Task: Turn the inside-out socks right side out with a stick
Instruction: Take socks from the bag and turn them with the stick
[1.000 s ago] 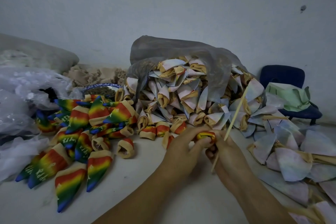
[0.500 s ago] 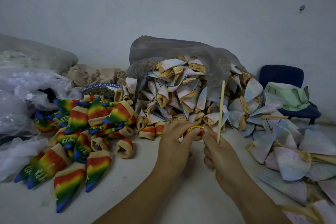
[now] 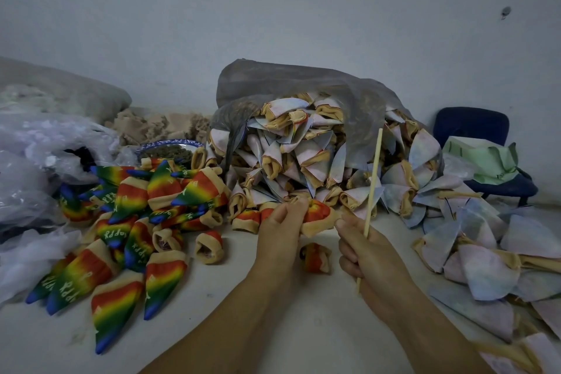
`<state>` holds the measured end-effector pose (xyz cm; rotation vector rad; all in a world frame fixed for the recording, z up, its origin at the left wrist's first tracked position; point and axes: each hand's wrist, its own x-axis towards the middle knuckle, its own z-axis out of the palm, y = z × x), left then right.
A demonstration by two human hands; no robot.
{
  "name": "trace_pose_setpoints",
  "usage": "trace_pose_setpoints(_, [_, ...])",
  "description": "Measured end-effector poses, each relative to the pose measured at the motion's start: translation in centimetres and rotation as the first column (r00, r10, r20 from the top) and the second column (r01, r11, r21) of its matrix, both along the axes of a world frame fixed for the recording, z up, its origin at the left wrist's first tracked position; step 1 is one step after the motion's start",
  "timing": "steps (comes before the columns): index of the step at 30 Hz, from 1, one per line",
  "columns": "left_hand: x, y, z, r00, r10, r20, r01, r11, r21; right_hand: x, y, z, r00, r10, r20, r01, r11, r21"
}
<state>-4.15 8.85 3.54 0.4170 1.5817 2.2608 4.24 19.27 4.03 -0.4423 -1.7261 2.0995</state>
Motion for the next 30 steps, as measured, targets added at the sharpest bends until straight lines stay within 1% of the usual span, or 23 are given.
trace_pose_setpoints(2, [0.0, 0.1, 0.1, 1.0, 0.018, -0.015, -0.017, 1.0, 0.014, 0.0, 0.1, -0.2, 1.0, 0.006, 0.015, -0.006, 1.0, -0.008])
trace_pose_setpoints(5, [-0.2, 0.0, 0.2, 0.999, -0.046, -0.005, 0.047, 0.996, 0.075, 0.0, 0.0, -0.4, 0.999, 0.032, 0.025, -0.031, 0.999, -0.038])
trace_pose_setpoints(7, [-0.1, -0.1, 0.3, 0.998, -0.061, -0.014, 0.062, 0.991, 0.12, -0.1, 0.1, -0.5, 0.998, 0.054, 0.015, -0.052, 0.996, -0.066])
trace_pose_setpoints(8, [0.0, -0.2, 0.4, 0.998, -0.048, -0.051, 0.053, 0.992, 0.112, -0.1, 0.0, -0.5, 0.998, 0.067, 0.004, -0.066, 0.994, -0.083])
trace_pose_setpoints(10, [0.4, -0.4, 0.5, 0.971, -0.054, -0.232, 0.06, 0.998, 0.016, -0.1, 0.2, -0.6, 0.995, 0.094, -0.015, -0.095, 0.986, -0.133])
trace_pose_setpoints(12, [1.0, -0.4, 0.6, 0.891, -0.126, -0.435, 0.086, 0.99, -0.109, -0.3, 0.2, -0.8, 0.995, 0.103, -0.016, -0.104, 0.98, -0.167])
trace_pose_setpoints(13, [1.3, -0.4, 0.5, 0.83, -0.156, -0.536, 0.078, 0.983, -0.165, -0.5, 0.2, -0.9, 0.994, 0.106, -0.011, -0.107, 0.98, -0.165])
trace_pose_setpoints(15, [1.3, -0.4, 0.3, 0.676, -0.17, -0.717, -0.015, 0.969, -0.245, -0.7, 0.4, -0.9, 0.994, 0.113, 0.005, -0.111, 0.982, -0.15])
trace_pose_setpoints(16, [1.2, -0.3, 0.2, 0.625, -0.164, -0.763, -0.058, 0.965, -0.255, -0.6, 0.4, -0.9, 0.992, 0.128, 0.008, -0.125, 0.979, -0.162])
trace_pose_setpoints(17, [1.1, -0.3, 0.1, 0.601, -0.149, -0.785, -0.095, 0.962, -0.255, -0.5, 0.5, -0.9, 0.988, 0.153, 0.008, -0.148, 0.969, -0.195])
trace_pose_setpoints(18, [0.9, -0.3, 0.0, 0.6, -0.126, -0.79, -0.13, 0.959, -0.252, -0.3, 0.5, -1.0, 0.983, 0.181, 0.01, -0.174, 0.957, -0.234])
trace_pose_setpoints(19, [0.7, -0.3, -0.1, 0.619, -0.099, -0.779, -0.157, 0.956, -0.247, -0.1, 0.4, -1.1, 0.978, 0.209, 0.008, -0.199, 0.945, -0.261])
trace_pose_setpoints(20, [0.6, -0.4, -0.1, 0.66, -0.078, -0.747, -0.163, 0.956, -0.244, 0.1, 0.1, -1.0, 0.973, 0.229, 0.009, -0.219, 0.94, -0.263])
trace_pose_setpoints(21, [0.5, -0.3, -0.1, 0.727, -0.064, -0.683, -0.133, 0.964, -0.231, 0.1, -0.1, -1.0, 0.972, 0.233, 0.026, -0.222, 0.949, -0.225])
trace_pose_setpoints(22, [0.5, -0.3, 0.1, 0.806, -0.054, -0.59, -0.084, 0.976, -0.203, 0.0, -0.4, -1.0, 0.975, 0.212, 0.066, -0.202, 0.971, -0.129])
trace_pose_setpoints(23, [0.4, -0.2, 0.3, 0.876, -0.042, -0.481, -0.045, 0.985, -0.169, 0.0, -0.8, -0.9, 0.981, 0.153, 0.122, -0.158, 0.987, 0.03])
trace_pose_setpoints(24, [0.3, -0.1, 0.3, 0.928, -0.029, -0.372, -0.026, 0.99, -0.14, 0.0, -1.0, -0.8, 0.987, 0.054, 0.154, -0.086, 0.974, 0.207])
trace_pose_setpoints(25, [0.1, 0.1, 0.4, 0.969, -0.025, -0.246, -0.005, 0.993, -0.121, -0.2, -1.2, -0.8, 0.99, -0.036, 0.134, -0.012, 0.941, 0.338])
trace_pose_setpoints(26, [0.0, 0.1, 0.4, 0.993, -0.043, -0.112, 0.034, 0.996, -0.087, -0.2, -1.2, -0.7, 0.994, -0.071, 0.081, 0.03, 0.905, 0.425])
trace_pose_setpoints(27, [-0.2, 0.1, 0.3, 0.998, -0.067, 0.002, 0.067, 0.997, -0.04, -0.1, -1.3, -0.7, 0.998, -0.062, 0.022, 0.044, 0.876, 0.48])
trace_pose_setpoints(28, [-0.4, 0.2, 0.1, 0.994, -0.081, 0.075, 0.083, 0.996, -0.023, -0.1, -1.4, -0.6, 0.999, -0.047, -0.025, 0.053, 0.851, 0.522])
trace_pose_setpoints(29, [-0.5, 0.1, 0.0, 0.992, -0.103, 0.079, 0.105, 0.994, -0.022, 0.0, -1.4, -0.5, 0.997, -0.043, -0.063, 0.071, 0.829, 0.555])
trace_pose_setpoints(30, [-0.4, 0.1, -0.1, 0.994, -0.109, 0.032, 0.11, 0.993, -0.042, 0.0, -1.4, -0.4, 0.994, -0.045, -0.097, 0.093, 0.814, 0.574])
